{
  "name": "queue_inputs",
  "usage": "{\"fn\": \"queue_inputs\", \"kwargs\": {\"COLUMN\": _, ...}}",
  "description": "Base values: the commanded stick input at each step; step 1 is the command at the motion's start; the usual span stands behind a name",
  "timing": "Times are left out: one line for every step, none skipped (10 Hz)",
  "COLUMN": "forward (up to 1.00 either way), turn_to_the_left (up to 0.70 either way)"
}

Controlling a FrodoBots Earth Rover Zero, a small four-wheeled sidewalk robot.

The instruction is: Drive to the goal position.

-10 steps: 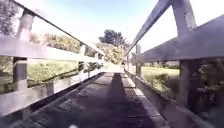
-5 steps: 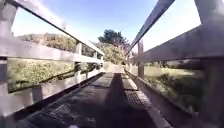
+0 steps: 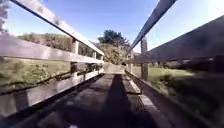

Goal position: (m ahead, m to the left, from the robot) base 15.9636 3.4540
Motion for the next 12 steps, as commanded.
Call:
{"fn": "queue_inputs", "kwargs": {"forward": 0.50, "turn_to_the_left": 0.00}}
{"fn": "queue_inputs", "kwargs": {"forward": 0.50, "turn_to_the_left": 0.00}}
{"fn": "queue_inputs", "kwargs": {"forward": 0.50, "turn_to_the_left": 0.00}}
{"fn": "queue_inputs", "kwargs": {"forward": 0.50, "turn_to_the_left": 0.00}}
{"fn": "queue_inputs", "kwargs": {"forward": 0.50, "turn_to_the_left": 0.00}}
{"fn": "queue_inputs", "kwargs": {"forward": 0.50, "turn_to_the_left": -0.02}}
{"fn": "queue_inputs", "kwargs": {"forward": 0.50, "turn_to_the_left": -0.05}}
{"fn": "queue_inputs", "kwargs": {"forward": 0.50, "turn_to_the_left": -0.50}}
{"fn": "queue_inputs", "kwargs": {"forward": 0.50, "turn_to_the_left": -0.50}}
{"fn": "queue_inputs", "kwargs": {"forward": 0.50, "turn_to_the_left": -0.50}}
{"fn": "queue_inputs", "kwargs": {"forward": 0.50, "turn_to_the_left": 0.00}}
{"fn": "queue_inputs", "kwargs": {"forward": 0.50, "turn_to_the_left": 0.00}}
